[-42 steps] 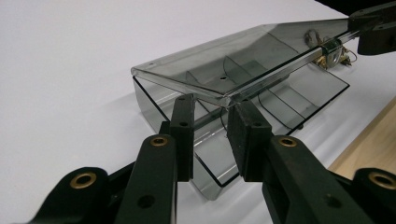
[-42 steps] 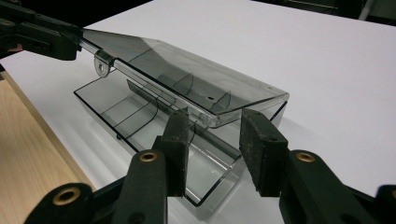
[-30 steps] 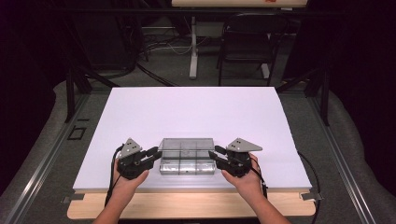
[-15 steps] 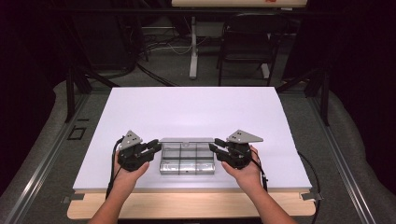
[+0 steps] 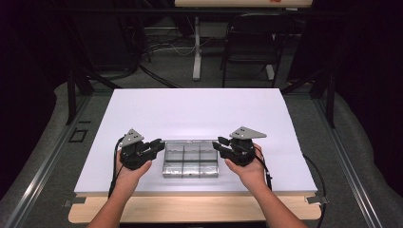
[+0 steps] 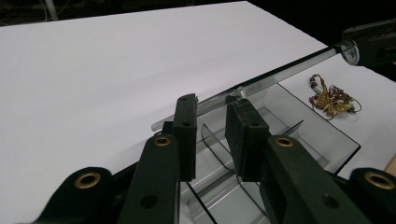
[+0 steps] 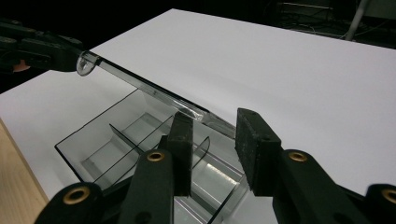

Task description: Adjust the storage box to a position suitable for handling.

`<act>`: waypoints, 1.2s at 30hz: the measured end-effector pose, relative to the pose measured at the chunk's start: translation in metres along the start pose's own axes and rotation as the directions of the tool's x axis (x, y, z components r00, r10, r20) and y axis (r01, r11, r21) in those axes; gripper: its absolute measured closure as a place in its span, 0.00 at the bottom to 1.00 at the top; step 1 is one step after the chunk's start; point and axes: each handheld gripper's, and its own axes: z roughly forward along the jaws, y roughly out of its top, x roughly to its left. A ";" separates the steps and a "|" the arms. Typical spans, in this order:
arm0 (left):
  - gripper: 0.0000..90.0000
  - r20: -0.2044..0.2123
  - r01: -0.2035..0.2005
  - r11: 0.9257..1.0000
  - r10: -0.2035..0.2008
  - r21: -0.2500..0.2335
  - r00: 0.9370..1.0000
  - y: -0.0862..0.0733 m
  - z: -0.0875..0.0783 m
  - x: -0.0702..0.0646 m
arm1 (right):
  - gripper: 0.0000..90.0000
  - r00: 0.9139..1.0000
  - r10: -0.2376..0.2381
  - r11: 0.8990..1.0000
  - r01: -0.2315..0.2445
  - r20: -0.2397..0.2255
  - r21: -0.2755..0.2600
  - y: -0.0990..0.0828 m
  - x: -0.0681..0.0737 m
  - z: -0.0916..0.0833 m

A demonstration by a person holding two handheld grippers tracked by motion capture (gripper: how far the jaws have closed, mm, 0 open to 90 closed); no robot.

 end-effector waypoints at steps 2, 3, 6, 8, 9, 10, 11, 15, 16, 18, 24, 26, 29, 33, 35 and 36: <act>0.83 -0.001 0.000 1.000 0.000 0.003 1.000 0.001 0.001 0.001 | 0.75 1.000 -0.005 1.000 0.005 0.003 0.004 0.001 0.000 0.001; 0.83 -0.003 0.003 1.000 -0.003 0.002 1.000 0.001 0.002 0.001 | 0.75 1.000 -0.007 1.000 0.007 0.004 0.003 0.002 0.000 0.001; 0.81 -0.006 -0.002 1.000 0.002 0.000 1.000 0.003 0.003 0.001 | 0.75 1.000 -0.003 1.000 0.003 0.007 0.006 0.003 -0.002 0.002; 0.80 -0.007 -0.003 1.000 0.003 0.001 1.000 0.004 0.004 0.002 | 0.75 1.000 0.001 1.000 -0.001 0.006 0.004 0.004 -0.003 0.003; 0.80 -0.010 -0.002 1.000 0.002 -0.001 1.000 0.005 0.005 0.002 | 0.75 1.000 0.002 1.000 -0.002 0.007 0.003 0.005 -0.003 0.003; 0.80 -0.009 0.001 1.000 -0.001 0.001 1.000 0.006 0.005 0.002 | 0.75 1.000 0.003 1.000 -0.003 0.008 0.003 0.005 -0.003 0.004; 0.80 -0.008 0.001 1.000 -0.001 0.002 1.000 0.007 0.005 0.003 | 0.75 1.000 0.002 1.000 -0.002 0.009 0.007 0.006 -0.004 0.004; 0.78 0.008 0.012 1.000 -0.012 -0.004 1.000 0.009 0.006 0.005 | 0.75 1.000 0.021 1.000 -0.021 0.008 0.008 0.008 -0.006 0.007; 0.78 0.006 0.007 1.000 -0.007 -0.005 1.000 0.009 0.007 0.005 | 0.75 1.000 0.019 1.000 -0.019 0.008 0.014 0.009 -0.007 0.008; 0.78 0.005 0.005 1.000 -0.005 0.002 1.000 0.009 0.008 0.006 | 0.75 1.000 0.024 1.000 -0.024 0.014 0.008 0.010 -0.007 0.009; 0.75 -0.009 0.005 1.000 -0.005 0.005 1.000 0.010 0.010 0.008 | 0.75 1.000 0.028 0.999 -0.028 0.013 0.019 0.011 -0.009 0.011; 0.75 -0.004 0.011 1.000 -0.011 0.004 1.000 0.010 0.011 0.008 | 0.75 1.000 0.027 0.999 -0.027 0.009 0.019 0.011 -0.009 0.011; 0.75 -0.006 0.019 1.000 -0.019 0.009 1.000 0.010 0.014 0.009 | 0.75 1.000 0.020 1.000 -0.020 0.008 0.018 0.011 -0.009 0.012; 0.75 -0.001 0.008 1.000 -0.008 0.009 1.000 0.011 0.017 0.010 | 0.76 1.000 0.012 1.000 -0.013 0.011 0.015 0.010 -0.010 0.012; 0.75 -0.004 0.005 1.000 -0.005 0.006 1.000 0.011 0.017 0.010 | 0.77 1.000 0.017 1.000 -0.017 0.016 0.018 0.010 -0.010 0.014; 0.75 -0.009 0.002 1.000 -0.002 0.003 1.000 0.012 0.018 0.010 | 0.77 1.000 0.012 1.000 -0.013 0.017 0.025 0.010 -0.011 0.014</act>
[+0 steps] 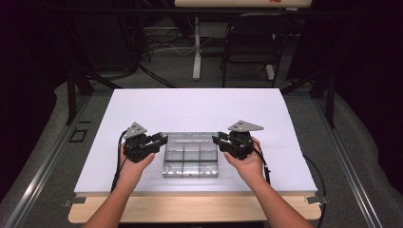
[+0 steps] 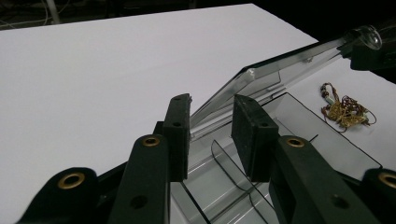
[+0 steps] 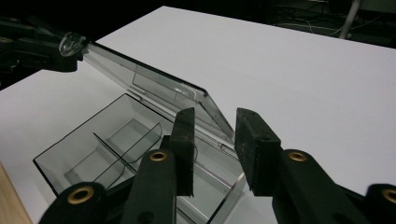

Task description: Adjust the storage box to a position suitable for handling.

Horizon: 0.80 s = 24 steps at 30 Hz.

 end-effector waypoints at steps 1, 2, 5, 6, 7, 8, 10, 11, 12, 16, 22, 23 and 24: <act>0.75 -0.001 -0.001 1.000 0.001 -0.001 1.000 0.000 0.000 0.000 | 0.77 1.000 -0.001 1.000 0.001 0.006 0.001 0.000 0.000 0.000; 0.76 -0.003 -0.005 1.000 0.005 -0.002 1.000 0.001 0.000 0.000 | 0.77 1.000 0.002 1.000 -0.002 0.002 0.001 0.000 -0.001 0.001; 0.76 -0.012 -0.011 1.000 0.011 0.001 1.000 0.001 0.001 0.000 | 0.76 1.000 0.014 1.000 -0.014 -0.016 0.004 0.000 -0.003 0.001; 0.76 -0.013 -0.012 1.000 0.012 0.001 1.000 0.001 0.001 0.000 | 0.76 1.000 0.017 1.000 -0.017 -0.016 0.007 0.000 -0.004 0.001; 0.77 -0.013 -0.013 1.000 0.013 0.007 1.000 0.002 0.001 0.000 | 0.76 0.999 0.027 1.000 -0.026 -0.017 0.007 0.000 -0.004 0.001; 0.77 -0.014 -0.013 1.000 0.013 0.002 1.000 0.001 0.001 -0.001 | 0.75 0.999 0.036 0.999 -0.036 -0.022 0.007 0.000 -0.005 0.001; 0.77 -0.014 -0.016 1.000 0.016 0.002 1.000 0.001 0.001 -0.001 | 0.70 0.999 0.049 0.999 -0.049 -0.023 0.007 0.000 -0.006 0.002; 0.77 -0.012 -0.014 1.000 0.014 0.002 1.000 0.001 0.001 0.000 | 0.66 0.999 0.048 0.999 -0.048 -0.019 0.004 0.000 -0.006 0.003; 0.77 -0.013 -0.013 1.000 0.013 0.004 1.000 0.001 0.002 0.000 | 0.62 0.998 0.054 0.998 -0.054 -0.021 -0.008 0.000 -0.006 0.004; 0.75 -0.015 -0.015 1.000 0.015 0.005 1.000 0.001 0.004 0.000 | 0.54 0.999 0.040 0.999 -0.040 -0.018 -0.030 0.000 -0.005 0.006; 0.74 -0.021 -0.011 1.000 0.011 0.003 1.000 0.002 0.006 0.000 | 0.48 1.000 0.004 1.000 -0.005 -0.011 -0.021 -0.001 -0.002 0.010; 0.73 -0.021 -0.010 1.000 0.010 0.002 1.000 0.002 0.007 0.000 | 0.48 1.000 0.010 1.000 -0.010 -0.013 -0.019 -0.001 -0.002 0.011; 0.71 -0.025 -0.013 1.000 0.013 0.003 1.000 0.002 0.007 0.000 | 0.47 1.000 0.017 1.000 -0.017 -0.015 -0.019 -0.001 -0.002 0.011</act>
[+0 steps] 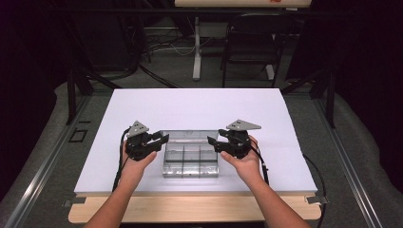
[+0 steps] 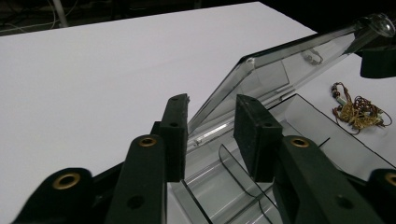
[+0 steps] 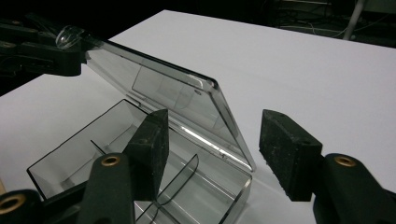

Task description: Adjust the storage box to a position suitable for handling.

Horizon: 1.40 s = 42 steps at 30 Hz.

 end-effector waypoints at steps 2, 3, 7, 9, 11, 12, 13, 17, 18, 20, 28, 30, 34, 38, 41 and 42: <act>0.69 0.001 -0.003 1.000 0.003 0.000 1.000 0.000 0.001 0.001 | 0.47 1.000 0.013 1.000 -0.012 -0.008 0.011 0.000 0.000 0.001; 0.69 0.006 -0.001 1.000 0.000 0.006 1.000 0.001 0.001 0.001 | 0.47 1.000 0.018 1.000 -0.018 -0.009 0.018 0.000 -0.001 0.001; 0.69 0.007 0.024 1.000 -0.023 -0.006 1.000 0.001 0.005 0.002 | 0.54 0.999 0.031 0.999 -0.031 0.006 0.020 0.000 -0.003 0.001; 0.69 0.001 0.015 1.000 -0.015 -0.009 1.000 0.001 0.006 0.002 | 0.60 0.999 0.033 0.999 -0.034 0.014 0.007 0.000 -0.003 -0.001; 0.69 -0.003 0.010 1.000 -0.010 -0.013 1.000 0.002 0.006 0.001 | 0.65 0.999 0.025 1.000 -0.025 0.024 -0.010 0.000 -0.003 -0.001; 0.69 -0.001 0.008 1.000 -0.008 -0.012 1.000 0.002 0.007 0.002 | 0.67 0.999 0.025 1.000 -0.025 0.021 -0.011 0.001 -0.004 -0.001; 0.69 0.005 0.012 1.000 -0.012 -0.009 1.000 0.002 0.007 0.003 | 0.68 0.999 0.029 0.999 -0.028 0.019 -0.016 0.001 -0.004 0.000; 0.70 0.013 0.037 0.999 -0.037 -0.009 0.999 0.000 0.009 0.006 | 0.72 1.000 0.020 0.999 -0.019 0.023 -0.027 0.000 -0.005 0.003; 0.70 0.016 0.040 0.999 -0.040 -0.009 0.999 0.000 0.009 0.006 | 0.73 0.999 0.021 0.999 -0.021 0.028 -0.024 0.000 -0.005 0.003; 0.71 0.019 0.037 0.999 -0.037 -0.006 0.999 -0.002 0.010 0.008 | 0.74 0.999 0.014 1.000 -0.013 0.030 -0.025 -0.001 -0.006 0.005; 0.71 0.030 0.051 0.999 -0.051 -0.004 0.998 -0.004 0.014 0.011 | 0.72 1.000 0.015 0.999 -0.014 0.009 -0.029 -0.002 -0.009 0.009; 0.71 0.031 0.048 0.999 -0.048 -0.005 0.998 -0.005 0.015 0.012 | 0.71 1.000 0.013 0.999 -0.013 0.009 -0.030 -0.003 -0.009 0.010; 0.69 0.039 0.056 0.998 -0.056 -0.012 0.998 -0.007 0.018 0.013 | 0.70 1.000 0.023 0.999 -0.023 0.007 -0.033 -0.004 -0.010 0.013; 0.68 0.048 0.071 0.997 -0.071 -0.009 0.996 -0.009 0.021 0.015 | 0.69 0.999 0.036 0.999 -0.036 0.003 -0.035 -0.005 -0.011 0.016; 0.67 0.052 0.080 0.997 -0.079 -0.007 0.995 -0.010 0.023 0.016 | 0.68 0.999 0.049 0.999 -0.049 -0.003 -0.020 -0.007 -0.013 0.018; 0.67 0.057 0.084 0.996 -0.084 -0.009 0.995 -0.011 0.024 0.017 | 0.68 0.999 0.054 0.998 -0.054 -0.004 -0.018 -0.007 -0.014 0.019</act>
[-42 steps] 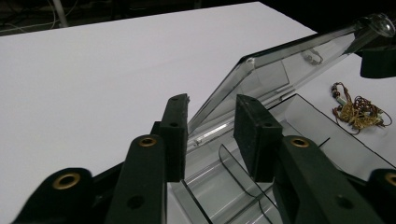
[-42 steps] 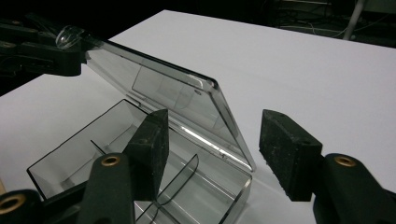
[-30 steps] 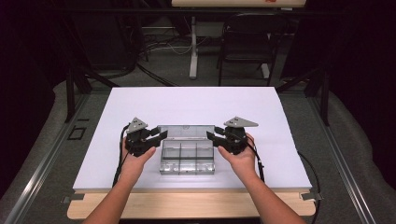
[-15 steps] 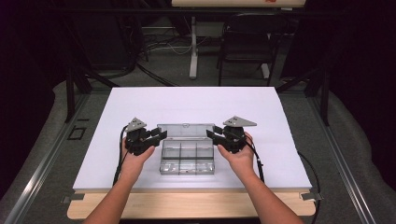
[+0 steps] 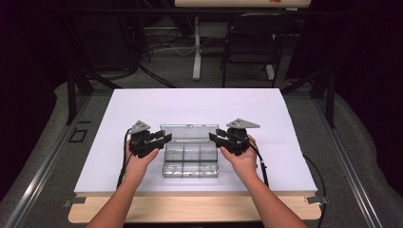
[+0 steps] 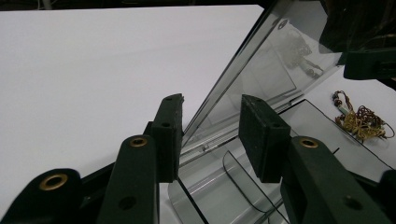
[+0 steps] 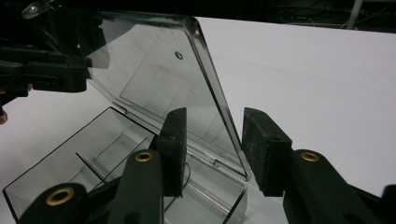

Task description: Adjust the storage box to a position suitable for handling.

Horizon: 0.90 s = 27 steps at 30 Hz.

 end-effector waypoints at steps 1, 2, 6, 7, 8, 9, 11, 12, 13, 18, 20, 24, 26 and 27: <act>0.67 0.001 0.009 1.000 -0.009 -0.002 1.000 0.000 0.000 0.000 | 0.67 1.000 0.008 1.000 -0.008 -0.006 0.001 -0.001 -0.001 0.001; 0.66 0.002 0.010 1.000 -0.010 -0.002 1.000 0.000 0.001 0.001 | 0.66 1.000 0.019 1.000 -0.019 -0.009 -0.004 -0.001 -0.001 0.002; 0.64 0.006 0.005 1.000 -0.005 0.004 1.000 -0.001 0.003 0.000 | 0.66 1.000 0.021 1.000 -0.021 -0.010 0.000 -0.002 -0.001 0.003; 0.64 0.006 0.005 1.000 -0.005 0.006 1.000 -0.001 0.003 0.000 | 0.66 1.000 0.019 1.000 -0.019 -0.008 0.003 -0.002 -0.001 0.003; 0.64 0.003 0.006 1.000 -0.006 0.004 1.000 -0.001 0.004 0.000 | 0.66 1.000 0.020 1.000 -0.020 -0.004 0.001 -0.002 -0.001 0.003; 0.64 0.002 0.006 1.000 -0.006 0.004 1.000 -0.001 0.004 0.000 | 0.66 1.000 0.018 1.000 -0.018 -0.003 0.007 -0.002 -0.001 0.004; 0.64 0.002 0.005 1.000 -0.005 0.003 1.000 -0.001 0.005 0.000 | 0.66 1.000 0.023 1.000 -0.023 -0.002 0.008 -0.003 -0.002 0.005; 0.64 0.002 0.008 1.000 -0.008 0.003 1.000 -0.001 0.005 0.000 | 0.66 1.000 0.024 1.000 -0.024 -0.002 0.007 -0.003 -0.002 0.006; 0.64 0.002 0.011 1.000 -0.011 0.002 1.000 -0.001 0.006 0.000 | 0.66 1.000 0.031 1.000 -0.031 -0.001 -0.001 -0.004 -0.002 0.007; 0.64 0.003 0.020 1.000 -0.020 0.000 1.000 -0.001 0.007 0.002 | 0.66 0.999 0.053 0.998 -0.053 -0.001 -0.013 -0.006 -0.004 0.009; 0.64 0.003 0.021 1.000 -0.021 -0.003 1.000 -0.001 0.008 0.002 | 0.66 0.998 0.056 0.998 -0.056 -0.002 -0.015 -0.006 -0.004 0.009; 0.65 0.002 0.026 1.000 -0.026 -0.003 1.000 -0.002 0.010 0.003 | 0.65 0.998 0.058 0.998 -0.058 0.003 -0.016 -0.006 -0.004 0.012; 0.65 0.001 0.027 1.000 -0.027 -0.005 1.000 -0.002 0.011 0.003 | 0.65 0.998 0.059 0.998 -0.059 0.000 -0.016 -0.007 -0.005 0.013; 0.64 -0.001 0.026 1.000 -0.026 -0.005 1.000 -0.002 0.011 0.003 | 0.65 0.998 0.059 0.998 -0.059 0.000 -0.015 -0.007 -0.005 0.013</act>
